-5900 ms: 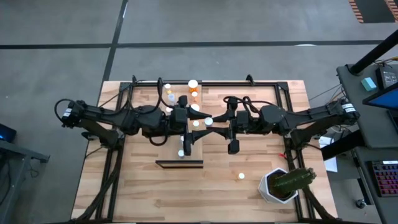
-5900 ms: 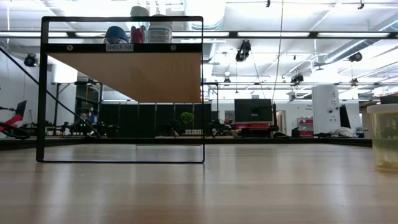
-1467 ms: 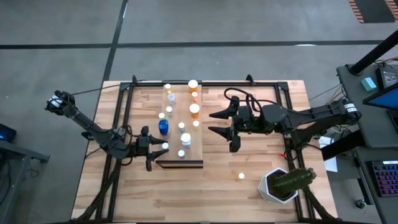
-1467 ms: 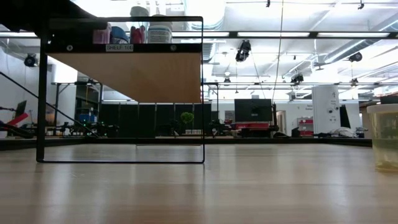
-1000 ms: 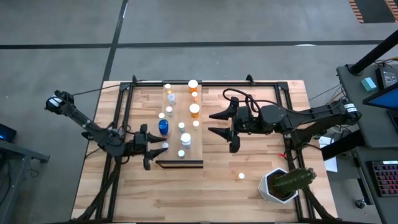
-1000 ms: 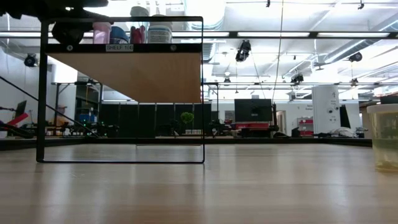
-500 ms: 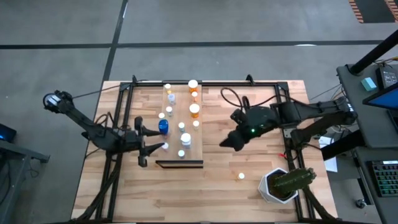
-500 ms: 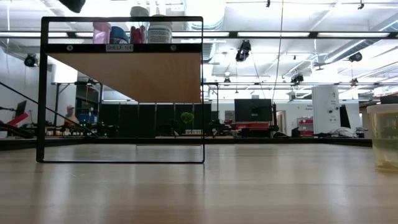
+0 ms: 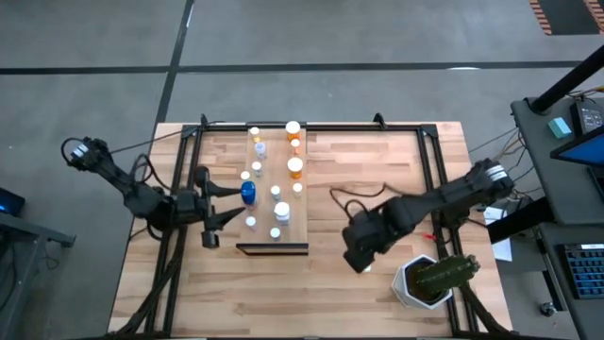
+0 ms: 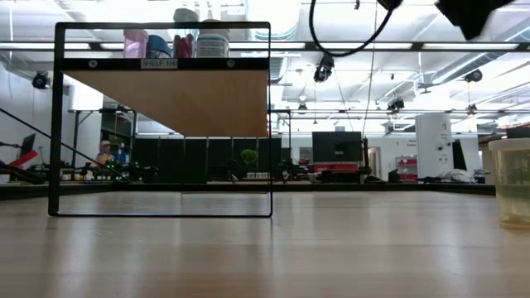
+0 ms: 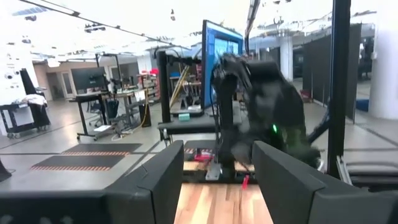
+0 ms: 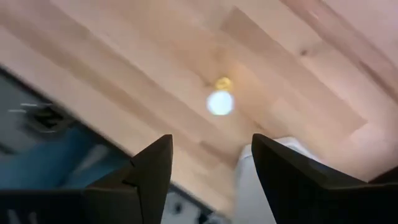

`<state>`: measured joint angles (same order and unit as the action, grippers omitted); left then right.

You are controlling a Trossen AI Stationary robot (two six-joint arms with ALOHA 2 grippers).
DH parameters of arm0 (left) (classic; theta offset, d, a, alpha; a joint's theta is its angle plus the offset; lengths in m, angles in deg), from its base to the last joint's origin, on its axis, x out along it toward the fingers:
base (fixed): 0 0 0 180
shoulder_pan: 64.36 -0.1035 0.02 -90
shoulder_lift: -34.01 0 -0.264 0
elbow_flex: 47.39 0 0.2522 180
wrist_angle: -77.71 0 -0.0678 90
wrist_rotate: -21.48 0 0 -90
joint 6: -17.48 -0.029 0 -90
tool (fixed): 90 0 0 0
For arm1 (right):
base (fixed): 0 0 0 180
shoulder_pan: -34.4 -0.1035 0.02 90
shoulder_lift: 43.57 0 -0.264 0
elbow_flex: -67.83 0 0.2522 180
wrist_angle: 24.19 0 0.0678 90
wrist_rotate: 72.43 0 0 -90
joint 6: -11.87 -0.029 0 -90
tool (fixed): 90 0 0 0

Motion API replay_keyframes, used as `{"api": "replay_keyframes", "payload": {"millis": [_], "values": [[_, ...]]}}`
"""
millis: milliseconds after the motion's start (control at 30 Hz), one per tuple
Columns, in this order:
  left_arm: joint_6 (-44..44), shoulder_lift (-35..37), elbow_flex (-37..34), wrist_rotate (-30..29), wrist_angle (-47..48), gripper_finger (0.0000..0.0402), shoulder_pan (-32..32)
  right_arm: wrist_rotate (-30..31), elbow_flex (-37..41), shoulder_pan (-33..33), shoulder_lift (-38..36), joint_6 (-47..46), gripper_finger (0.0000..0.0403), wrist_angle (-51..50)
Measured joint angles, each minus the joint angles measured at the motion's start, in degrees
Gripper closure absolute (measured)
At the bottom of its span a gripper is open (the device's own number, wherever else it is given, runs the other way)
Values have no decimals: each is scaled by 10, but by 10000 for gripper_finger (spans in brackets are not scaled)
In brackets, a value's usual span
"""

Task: Pick and place medicine bottles onto shelf by color
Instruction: Put the yellow tablet bottle on the shelf

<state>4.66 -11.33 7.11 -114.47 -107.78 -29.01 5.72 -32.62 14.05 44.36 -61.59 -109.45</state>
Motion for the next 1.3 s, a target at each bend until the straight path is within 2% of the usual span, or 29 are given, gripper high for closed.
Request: {"api": "replay_keyframes", "payload": {"millis": [167,333,500,800,1033,1300], "values": [[-1,1,24,0,0,226,0,14,50,-30,17,-18,193,18],[-15,1,28,0,1,226,0,16,118,-38,18,-64,193,133],[-41,0,28,0,1,226,0,30,170,-40,18,-111,193,179],[-41,1,28,0,0,226,0,22,211,-50,17,-141,194,222],[-42,1,28,0,0,226,0,14,239,-56,17,-152,224,278],[-42,1,28,0,0,226,0,14,244,-56,17,-155,261,287]]}}
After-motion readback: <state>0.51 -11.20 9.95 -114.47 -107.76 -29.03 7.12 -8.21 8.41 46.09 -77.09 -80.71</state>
